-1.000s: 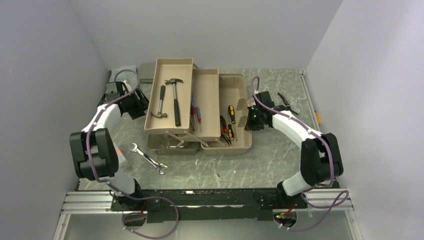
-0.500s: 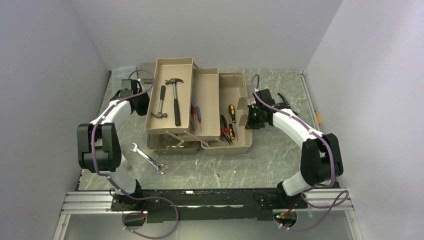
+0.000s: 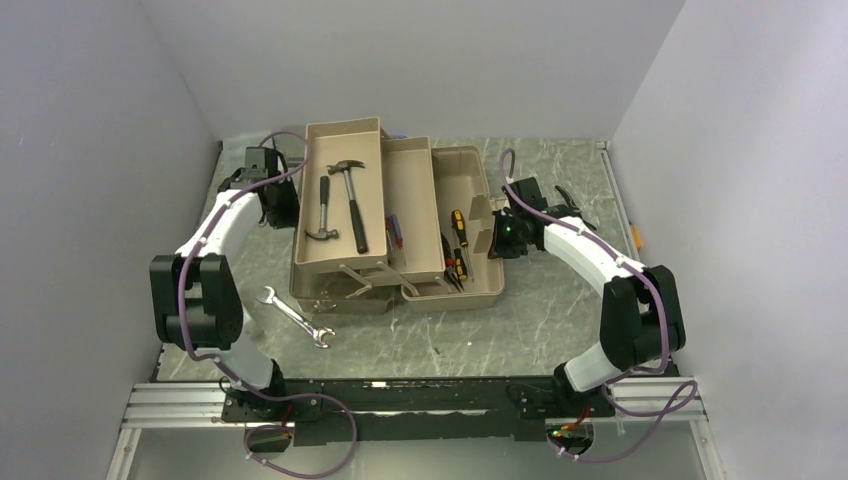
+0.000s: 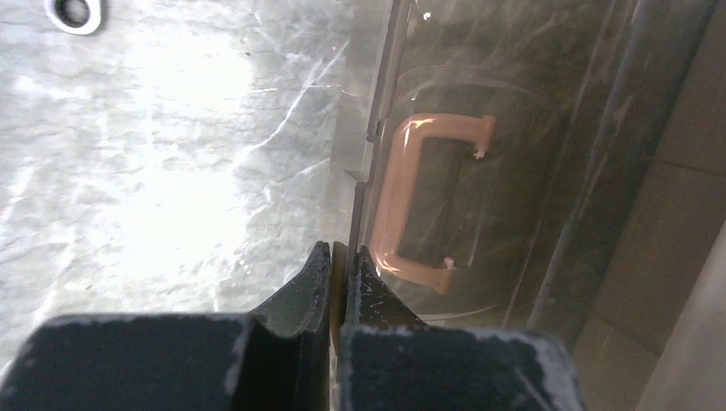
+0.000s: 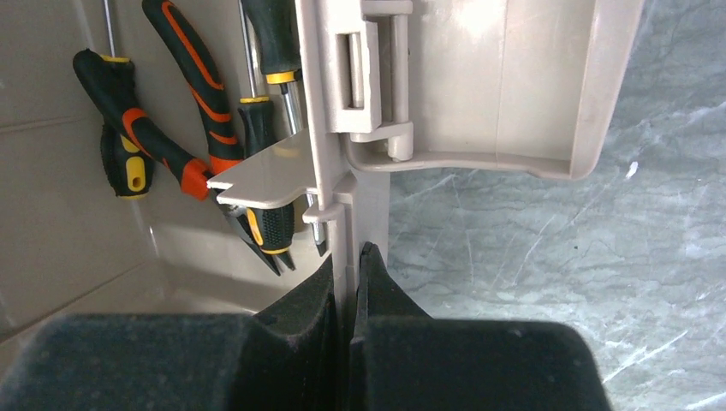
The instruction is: Pack the tool kit
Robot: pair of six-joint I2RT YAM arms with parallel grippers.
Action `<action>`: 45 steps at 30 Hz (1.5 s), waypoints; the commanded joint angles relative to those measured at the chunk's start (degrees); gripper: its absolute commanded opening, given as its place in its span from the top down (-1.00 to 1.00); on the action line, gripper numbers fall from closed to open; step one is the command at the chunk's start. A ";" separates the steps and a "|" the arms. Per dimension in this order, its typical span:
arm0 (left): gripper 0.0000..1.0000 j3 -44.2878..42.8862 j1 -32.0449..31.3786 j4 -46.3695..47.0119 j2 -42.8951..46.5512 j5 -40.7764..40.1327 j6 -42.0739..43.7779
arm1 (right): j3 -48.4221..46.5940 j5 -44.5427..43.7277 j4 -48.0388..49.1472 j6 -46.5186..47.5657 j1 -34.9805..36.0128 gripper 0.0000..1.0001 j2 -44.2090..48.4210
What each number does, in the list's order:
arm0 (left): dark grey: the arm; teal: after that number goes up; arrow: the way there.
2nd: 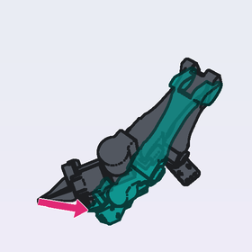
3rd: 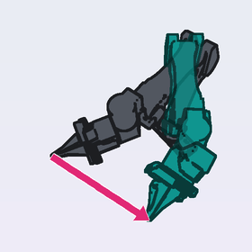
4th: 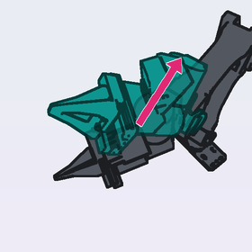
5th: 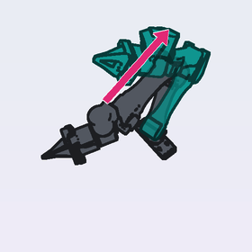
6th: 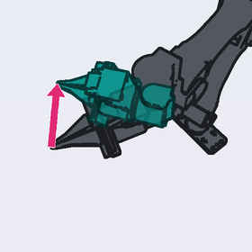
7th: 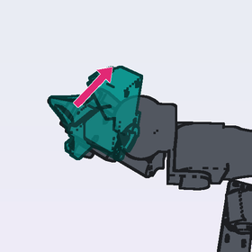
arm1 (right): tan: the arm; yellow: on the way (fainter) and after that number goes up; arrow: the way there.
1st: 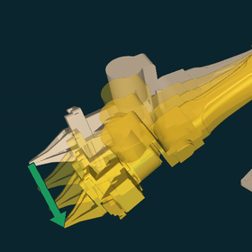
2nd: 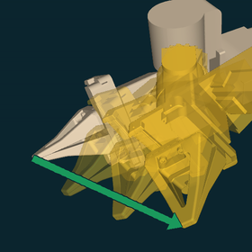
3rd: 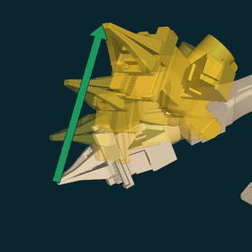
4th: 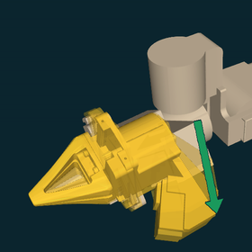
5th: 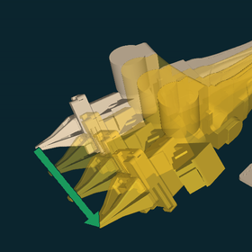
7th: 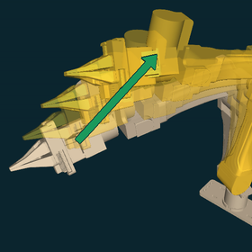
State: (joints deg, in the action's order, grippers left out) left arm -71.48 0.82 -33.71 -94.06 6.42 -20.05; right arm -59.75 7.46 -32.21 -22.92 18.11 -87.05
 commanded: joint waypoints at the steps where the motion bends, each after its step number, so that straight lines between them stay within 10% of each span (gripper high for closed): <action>1: 1.00 -6.78 -1.21 -4.22 6.55 -11.33 -1.07 | -4.77 9.47 4.42 -1.85 0.21 1.00 2.01; 17: 1.00 -18.87 -17.09 -8.81 8.07 -32.85 3.68 | -3.55 10.82 5.87 -2.87 0.26 1.00 2.74; 35: 1.00 -46.18 -46.53 -21.31 -10.13 -64.10 11.14 | -1.97 12.23 8.57 -4.71 0.30 1.00 2.84; 45: 1.00 -51.54 -59.05 -6.89 -18.73 -77.27 30.36 | -0.54 10.28 9.06 -5.14 0.23 1.00 4.35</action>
State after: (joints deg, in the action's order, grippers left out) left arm -120.88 -53.17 -56.23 -111.85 -70.00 4.12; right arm -58.37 7.07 -31.48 -23.79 17.61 -87.05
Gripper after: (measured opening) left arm 0.047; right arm 0.048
